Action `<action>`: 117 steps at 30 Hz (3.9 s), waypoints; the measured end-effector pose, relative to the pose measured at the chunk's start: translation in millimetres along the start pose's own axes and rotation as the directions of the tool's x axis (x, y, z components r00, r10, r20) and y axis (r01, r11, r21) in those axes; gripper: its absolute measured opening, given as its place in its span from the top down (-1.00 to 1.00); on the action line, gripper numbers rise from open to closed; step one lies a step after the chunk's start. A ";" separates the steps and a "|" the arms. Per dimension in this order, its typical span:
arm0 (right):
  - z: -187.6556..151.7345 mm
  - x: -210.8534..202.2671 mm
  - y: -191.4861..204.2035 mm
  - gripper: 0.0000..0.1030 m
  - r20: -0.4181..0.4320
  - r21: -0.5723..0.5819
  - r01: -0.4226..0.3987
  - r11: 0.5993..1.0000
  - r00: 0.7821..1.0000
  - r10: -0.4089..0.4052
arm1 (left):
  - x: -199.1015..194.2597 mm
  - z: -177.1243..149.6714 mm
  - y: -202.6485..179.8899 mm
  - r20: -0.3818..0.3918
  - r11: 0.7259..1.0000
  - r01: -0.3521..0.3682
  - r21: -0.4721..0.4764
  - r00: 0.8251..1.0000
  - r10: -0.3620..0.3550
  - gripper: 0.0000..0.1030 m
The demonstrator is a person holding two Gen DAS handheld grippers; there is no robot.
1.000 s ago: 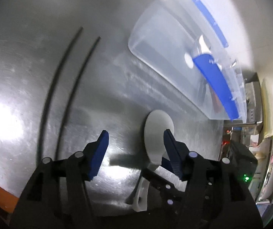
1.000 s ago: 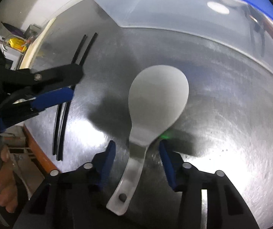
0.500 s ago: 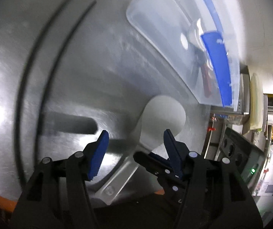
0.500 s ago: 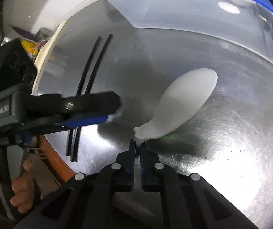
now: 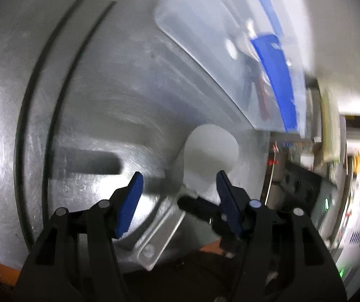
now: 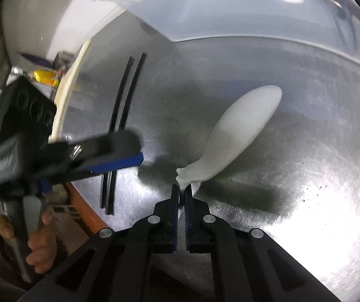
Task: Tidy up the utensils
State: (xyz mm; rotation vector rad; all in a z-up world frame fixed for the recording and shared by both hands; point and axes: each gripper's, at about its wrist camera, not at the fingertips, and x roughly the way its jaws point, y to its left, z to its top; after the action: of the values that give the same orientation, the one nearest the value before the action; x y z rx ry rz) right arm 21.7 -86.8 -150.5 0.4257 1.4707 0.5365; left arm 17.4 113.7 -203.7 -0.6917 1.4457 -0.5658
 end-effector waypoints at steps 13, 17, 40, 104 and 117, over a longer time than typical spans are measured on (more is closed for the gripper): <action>-0.8 3.3 -8.0 0.90 -0.010 0.086 -0.053 0.995 0.999 0.054 | 31.7 -53.2 -44.5 -0.142 0.835 -0.184 0.518 0.944 0.296 -0.21; -7.1 -8.1 -22.1 0.90 -0.008 0.129 -0.107 0.986 0.994 0.109 | 39.8 -60.1 -42.5 -0.149 0.807 -0.197 0.556 0.932 0.330 -0.21; -14.1 -81.9 19.1 0.88 0.174 0.028 -0.138 0.990 0.976 0.131 | -13.4 -79.8 -98.9 0.026 0.705 -0.191 0.683 0.971 0.238 0.59; 32.8 -10.7 104.0 -0.21 0.161 -0.308 0.408 0.859 0.913 -0.376 | -119.6 4.4 4.6 0.358 0.702 -0.700 0.131 0.693 0.625 -0.80; 32.8 48.8 119.5 -0.21 0.018 -0.277 0.366 0.889 0.927 -0.376 | -127.6 5.9 47.2 0.306 0.738 -0.666 0.107 0.728 0.613 -0.80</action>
State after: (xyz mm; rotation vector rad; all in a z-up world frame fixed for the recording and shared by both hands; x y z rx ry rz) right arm 45.8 40.4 -119.1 -0.0892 1.4401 0.4323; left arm 12.9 238.6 -149.6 -0.0493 1.2538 -0.0666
